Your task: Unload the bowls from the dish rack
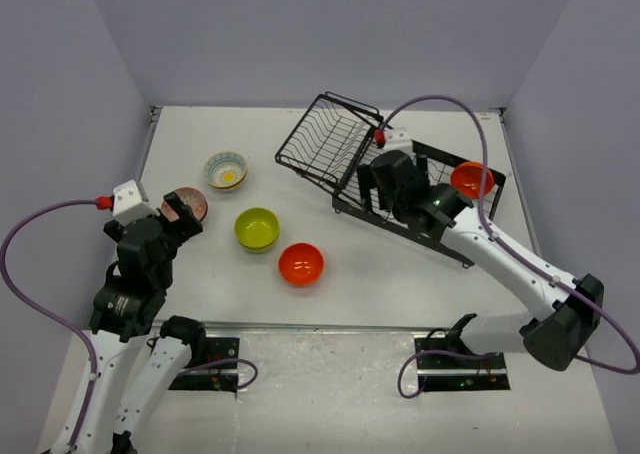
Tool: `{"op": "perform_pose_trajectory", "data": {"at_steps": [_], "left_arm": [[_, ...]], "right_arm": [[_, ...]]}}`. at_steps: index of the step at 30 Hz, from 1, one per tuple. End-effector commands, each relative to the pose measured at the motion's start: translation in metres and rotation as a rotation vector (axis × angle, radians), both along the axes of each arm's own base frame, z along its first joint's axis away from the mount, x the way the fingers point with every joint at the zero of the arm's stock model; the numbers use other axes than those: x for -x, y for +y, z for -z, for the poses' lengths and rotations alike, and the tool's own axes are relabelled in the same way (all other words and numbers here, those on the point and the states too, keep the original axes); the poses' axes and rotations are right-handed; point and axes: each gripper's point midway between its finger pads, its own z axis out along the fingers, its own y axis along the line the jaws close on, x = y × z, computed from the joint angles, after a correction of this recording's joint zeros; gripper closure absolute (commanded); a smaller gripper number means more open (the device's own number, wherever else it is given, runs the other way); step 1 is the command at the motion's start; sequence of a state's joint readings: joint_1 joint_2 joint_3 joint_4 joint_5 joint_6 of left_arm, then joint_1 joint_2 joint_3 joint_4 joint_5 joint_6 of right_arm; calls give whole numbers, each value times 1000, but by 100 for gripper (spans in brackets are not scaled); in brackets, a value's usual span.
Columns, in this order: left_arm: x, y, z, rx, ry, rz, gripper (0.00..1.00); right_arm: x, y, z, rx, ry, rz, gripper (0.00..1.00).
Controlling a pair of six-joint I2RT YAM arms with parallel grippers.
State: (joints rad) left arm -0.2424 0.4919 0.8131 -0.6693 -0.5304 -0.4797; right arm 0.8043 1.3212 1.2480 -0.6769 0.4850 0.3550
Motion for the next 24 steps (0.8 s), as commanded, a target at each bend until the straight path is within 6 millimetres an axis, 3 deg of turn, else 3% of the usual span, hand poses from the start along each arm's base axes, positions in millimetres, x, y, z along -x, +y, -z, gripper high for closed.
{"op": "perform_pose_trajectory", "data": {"at_steps": [1, 2, 4, 5, 6, 7, 9, 10, 14, 19, 24], "left_arm": [[-1, 6, -6, 7, -22, -41, 0], [-1, 6, -6, 7, -21, -40, 0], [-2, 5, -6, 7, -17, -38, 0], [-3, 4, -5, 8, -14, -31, 0], [-3, 3, -4, 6, -13, -25, 0], [-4, 2, -3, 3, -7, -18, 0], [-6, -1, -2, 1, -4, 0, 0], [-7, -2, -1, -1, 2, 7, 0], [-12, -10, -1, -1, 4, 54, 0], [-15, -16, -1, -1, 1, 93, 0], [-12, -18, -4, 4, -20, 104, 0]], "right_arm": [[-38, -106, -21, 330, -131, 268, 1], [-44, -127, -25, 406, -154, 317, 1], [-63, -139, -21, 613, -212, 218, 1], [-65, -141, 2, 696, -197, 127, 1], [-74, -142, -3, 834, -220, 0, 1], [-86, -137, -9, 837, -283, -34, 1], [-101, -157, -8, 877, -267, -50, 1], [-108, -178, -10, 899, -240, -2, 1], [-133, -213, -1, 1022, -152, 31, 1], [-149, -251, 3, 1166, -118, 55, 1], [-159, -269, 30, 1192, -38, 22, 1]]}}
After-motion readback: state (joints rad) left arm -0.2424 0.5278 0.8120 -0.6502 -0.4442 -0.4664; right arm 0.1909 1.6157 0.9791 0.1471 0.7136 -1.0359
